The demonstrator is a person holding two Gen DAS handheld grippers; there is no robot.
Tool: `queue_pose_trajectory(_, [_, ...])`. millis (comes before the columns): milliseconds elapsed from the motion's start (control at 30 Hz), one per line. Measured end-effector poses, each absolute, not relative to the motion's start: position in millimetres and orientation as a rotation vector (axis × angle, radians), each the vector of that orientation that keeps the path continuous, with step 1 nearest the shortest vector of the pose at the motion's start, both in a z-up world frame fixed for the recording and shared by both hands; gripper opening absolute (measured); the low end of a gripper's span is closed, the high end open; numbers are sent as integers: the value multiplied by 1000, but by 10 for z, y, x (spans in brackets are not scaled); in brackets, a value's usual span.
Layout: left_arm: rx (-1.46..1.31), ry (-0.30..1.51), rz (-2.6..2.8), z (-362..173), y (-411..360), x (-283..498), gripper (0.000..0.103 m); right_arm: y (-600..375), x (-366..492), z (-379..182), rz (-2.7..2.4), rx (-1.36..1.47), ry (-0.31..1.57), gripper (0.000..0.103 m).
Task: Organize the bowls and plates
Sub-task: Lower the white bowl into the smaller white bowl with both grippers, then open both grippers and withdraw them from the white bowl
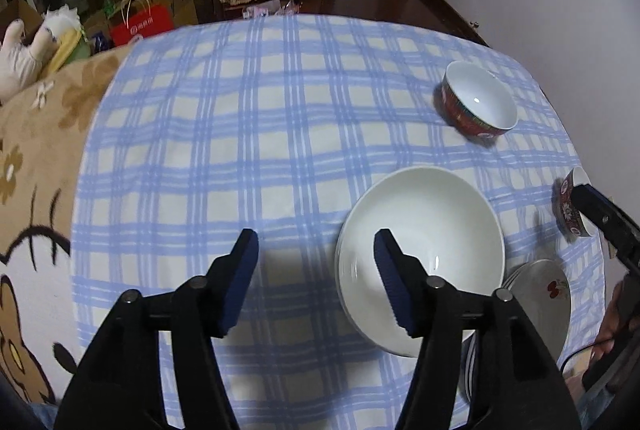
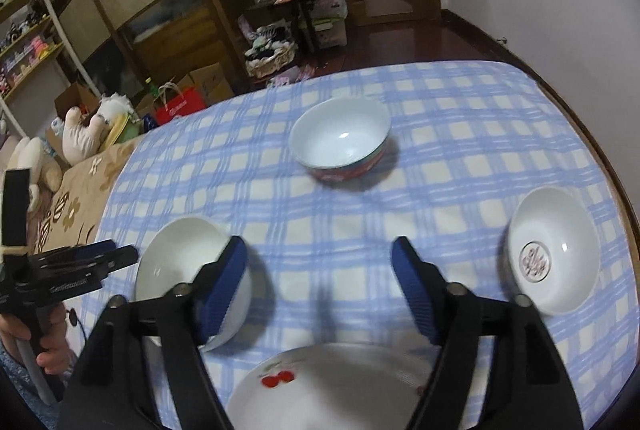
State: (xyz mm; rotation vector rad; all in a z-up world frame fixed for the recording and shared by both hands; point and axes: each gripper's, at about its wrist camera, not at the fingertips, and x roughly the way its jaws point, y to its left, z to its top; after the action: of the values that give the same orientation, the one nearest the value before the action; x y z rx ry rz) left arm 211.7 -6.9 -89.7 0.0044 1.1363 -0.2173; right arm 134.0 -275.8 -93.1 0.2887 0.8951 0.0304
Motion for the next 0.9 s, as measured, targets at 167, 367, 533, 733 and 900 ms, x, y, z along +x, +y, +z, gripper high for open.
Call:
queue_pose_trajectory(167, [14, 1099, -174, -714, -156, 2179, 90, -2926, 1479, -855, 16, 308, 876, 93])
queue_pose_trajectory(367, [38, 1077, -210, -595, -432, 2415, 92, -3073, 1732, -738, 2, 274, 846, 102])
queue_pose_trajectory(533, [51, 1082, -279, -574, -721, 2782, 92, -3170, 1989, -704, -16, 243, 840, 102])
queue_pose_trajectory(733, [88, 1090, -288, -627, -980, 3143, 92, -3283, 2233, -809, -42, 220, 873, 102])
queue_pose_trajectory(900, [78, 1125, -288, -764, -1138, 3408, 92, -3362, 2424, -989, -36, 236, 918, 102])
